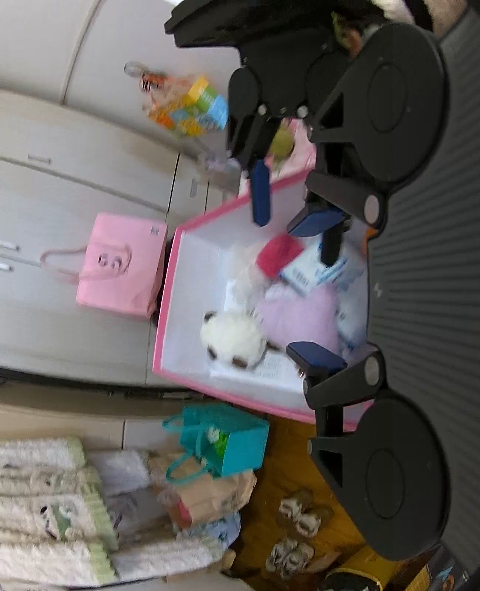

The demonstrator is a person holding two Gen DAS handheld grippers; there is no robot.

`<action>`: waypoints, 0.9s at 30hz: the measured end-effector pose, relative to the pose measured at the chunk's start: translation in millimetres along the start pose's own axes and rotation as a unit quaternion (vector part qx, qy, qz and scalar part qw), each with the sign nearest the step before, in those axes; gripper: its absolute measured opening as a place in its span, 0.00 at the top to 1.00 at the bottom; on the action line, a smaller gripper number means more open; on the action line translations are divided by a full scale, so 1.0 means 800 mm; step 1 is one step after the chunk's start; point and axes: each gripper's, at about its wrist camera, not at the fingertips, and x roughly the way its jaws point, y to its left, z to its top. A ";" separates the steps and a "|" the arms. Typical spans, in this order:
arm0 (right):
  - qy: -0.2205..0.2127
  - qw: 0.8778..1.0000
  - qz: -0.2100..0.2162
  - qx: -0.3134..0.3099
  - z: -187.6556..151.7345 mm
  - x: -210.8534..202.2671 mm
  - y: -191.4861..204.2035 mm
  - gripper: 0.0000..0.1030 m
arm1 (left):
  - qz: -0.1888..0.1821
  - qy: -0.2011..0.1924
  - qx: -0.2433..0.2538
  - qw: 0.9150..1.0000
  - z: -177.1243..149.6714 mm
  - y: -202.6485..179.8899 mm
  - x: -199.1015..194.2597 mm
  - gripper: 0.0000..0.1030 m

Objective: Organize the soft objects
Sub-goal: 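Open the left tool and withdraw it from the box toward the bed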

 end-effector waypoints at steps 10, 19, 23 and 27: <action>-0.010 0.998 -0.052 -0.019 -0.014 -0.073 0.012 0.26 | -0.002 -0.014 0.066 0.998 -0.016 -0.049 -0.062 0.39; -0.009 0.998 -0.057 -0.027 -0.032 -0.130 0.022 0.26 | -0.025 -0.024 0.121 0.992 -0.038 -0.097 -0.111 0.37; -0.011 0.997 -0.069 -0.026 -0.044 -0.155 0.025 0.26 | -0.035 -0.020 0.139 0.990 -0.049 -0.115 -0.124 0.37; -0.034 0.996 -0.085 -0.020 -0.061 -0.189 0.024 0.26 | -0.050 -0.017 0.153 0.987 -0.065 -0.134 -0.129 0.37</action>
